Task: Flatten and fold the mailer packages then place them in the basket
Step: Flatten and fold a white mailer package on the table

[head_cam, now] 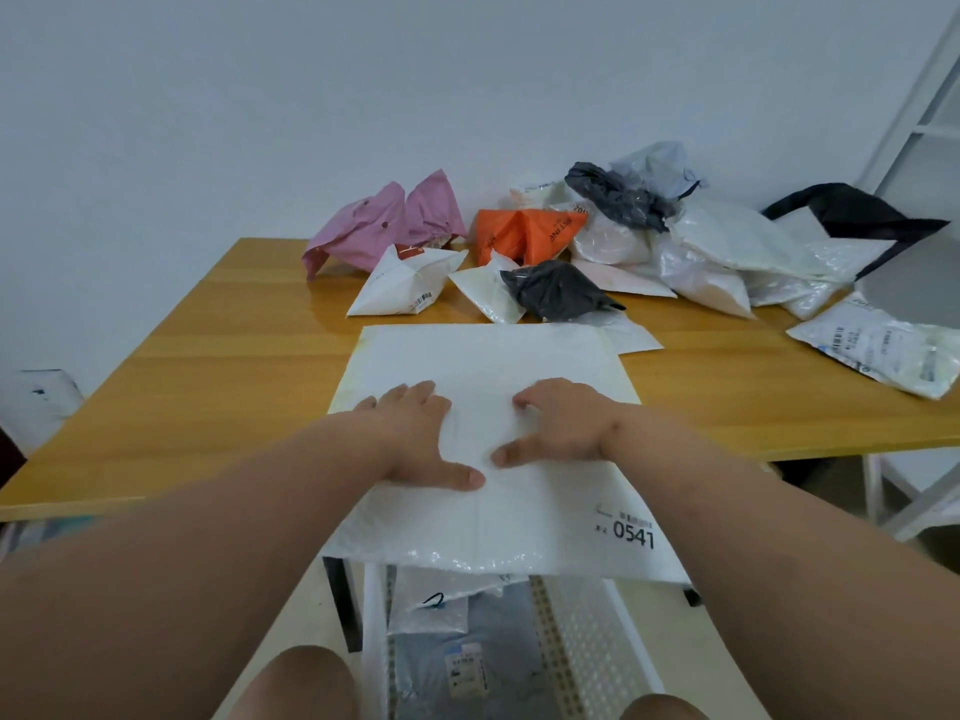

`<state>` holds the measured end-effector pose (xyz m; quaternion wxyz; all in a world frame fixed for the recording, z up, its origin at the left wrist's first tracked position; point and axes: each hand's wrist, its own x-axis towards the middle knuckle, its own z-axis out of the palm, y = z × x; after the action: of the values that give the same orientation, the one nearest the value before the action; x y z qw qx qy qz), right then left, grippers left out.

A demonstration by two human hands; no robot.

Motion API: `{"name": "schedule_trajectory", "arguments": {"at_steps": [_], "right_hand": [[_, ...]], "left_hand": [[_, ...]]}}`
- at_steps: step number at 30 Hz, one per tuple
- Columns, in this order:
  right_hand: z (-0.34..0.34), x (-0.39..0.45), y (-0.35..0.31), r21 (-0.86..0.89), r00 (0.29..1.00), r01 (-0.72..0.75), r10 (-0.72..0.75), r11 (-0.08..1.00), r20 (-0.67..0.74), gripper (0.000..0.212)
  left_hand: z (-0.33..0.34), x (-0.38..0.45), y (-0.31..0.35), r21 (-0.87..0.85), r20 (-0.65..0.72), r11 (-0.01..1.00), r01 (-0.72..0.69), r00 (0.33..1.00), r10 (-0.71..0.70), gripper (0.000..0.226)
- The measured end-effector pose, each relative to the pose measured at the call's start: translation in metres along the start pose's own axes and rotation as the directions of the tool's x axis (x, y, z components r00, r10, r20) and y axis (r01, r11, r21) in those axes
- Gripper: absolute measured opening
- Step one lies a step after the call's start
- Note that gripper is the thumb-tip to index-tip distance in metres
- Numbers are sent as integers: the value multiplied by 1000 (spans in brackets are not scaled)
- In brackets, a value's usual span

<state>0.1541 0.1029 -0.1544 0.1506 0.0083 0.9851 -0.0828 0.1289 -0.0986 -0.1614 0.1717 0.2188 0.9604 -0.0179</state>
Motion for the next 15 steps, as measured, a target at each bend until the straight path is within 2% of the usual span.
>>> {"name": "schedule_trajectory", "arguments": {"at_steps": [2, 15], "right_hand": [[12, -4, 4, -63, 1000, 16, -16, 998, 3, 107], [34, -14, 10, -87, 999, 32, -34, 996, -16, 93]], "left_hand": [[10, -1, -1, 6, -45, 1000, -19, 999, 19, 108], [31, -3, -5, 78, -100, 995, -70, 992, 77, 101]]}}
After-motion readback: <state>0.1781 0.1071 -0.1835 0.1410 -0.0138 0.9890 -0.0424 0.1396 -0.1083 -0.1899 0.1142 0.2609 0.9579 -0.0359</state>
